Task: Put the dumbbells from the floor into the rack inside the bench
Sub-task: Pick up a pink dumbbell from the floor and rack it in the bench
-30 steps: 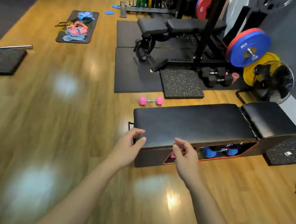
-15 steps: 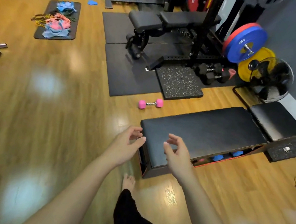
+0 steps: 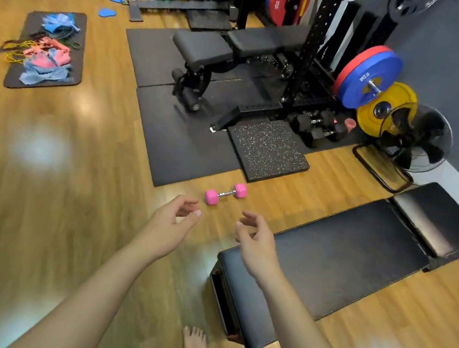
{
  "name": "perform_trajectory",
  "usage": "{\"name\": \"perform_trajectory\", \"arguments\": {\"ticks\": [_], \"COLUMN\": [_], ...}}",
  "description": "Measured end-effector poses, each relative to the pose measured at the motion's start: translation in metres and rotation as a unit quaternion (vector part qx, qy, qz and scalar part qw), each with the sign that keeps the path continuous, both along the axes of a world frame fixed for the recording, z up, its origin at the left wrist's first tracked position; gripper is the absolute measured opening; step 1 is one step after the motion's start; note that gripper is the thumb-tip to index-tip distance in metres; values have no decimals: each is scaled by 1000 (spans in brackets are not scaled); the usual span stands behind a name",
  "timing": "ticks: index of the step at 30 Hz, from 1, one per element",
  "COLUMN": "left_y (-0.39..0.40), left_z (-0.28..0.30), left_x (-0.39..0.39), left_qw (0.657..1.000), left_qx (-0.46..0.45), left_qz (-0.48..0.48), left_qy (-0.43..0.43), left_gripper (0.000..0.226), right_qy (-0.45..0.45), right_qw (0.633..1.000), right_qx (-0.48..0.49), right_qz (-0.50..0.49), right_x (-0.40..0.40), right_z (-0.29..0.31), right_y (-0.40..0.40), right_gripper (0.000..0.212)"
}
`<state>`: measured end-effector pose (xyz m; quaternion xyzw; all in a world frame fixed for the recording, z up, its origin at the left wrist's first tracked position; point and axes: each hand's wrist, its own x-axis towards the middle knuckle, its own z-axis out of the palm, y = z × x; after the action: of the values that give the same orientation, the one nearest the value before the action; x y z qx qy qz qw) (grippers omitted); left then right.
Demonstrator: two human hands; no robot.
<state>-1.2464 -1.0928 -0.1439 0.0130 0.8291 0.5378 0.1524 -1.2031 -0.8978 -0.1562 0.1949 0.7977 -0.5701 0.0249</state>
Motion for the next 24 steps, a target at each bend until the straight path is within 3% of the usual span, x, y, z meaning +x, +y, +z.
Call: {"name": "perform_trajectory", "arguments": {"ticks": [16, 24], "left_y": [-79, -74], "left_z": [3, -3], "left_x": [-273, -369], "left_qw": [977, 956], "left_qx": [7, -16], "left_qz": [-210, -292], "left_qy": [28, 14], "left_gripper": [19, 21], "right_qy": [54, 7], "right_qw": [979, 953], "right_qx": [-2, -29], "right_qz": [-196, -302], "right_x": [-206, -250], "right_z": [5, -14], "right_y": [-115, -125], "right_gripper": [22, 22]}}
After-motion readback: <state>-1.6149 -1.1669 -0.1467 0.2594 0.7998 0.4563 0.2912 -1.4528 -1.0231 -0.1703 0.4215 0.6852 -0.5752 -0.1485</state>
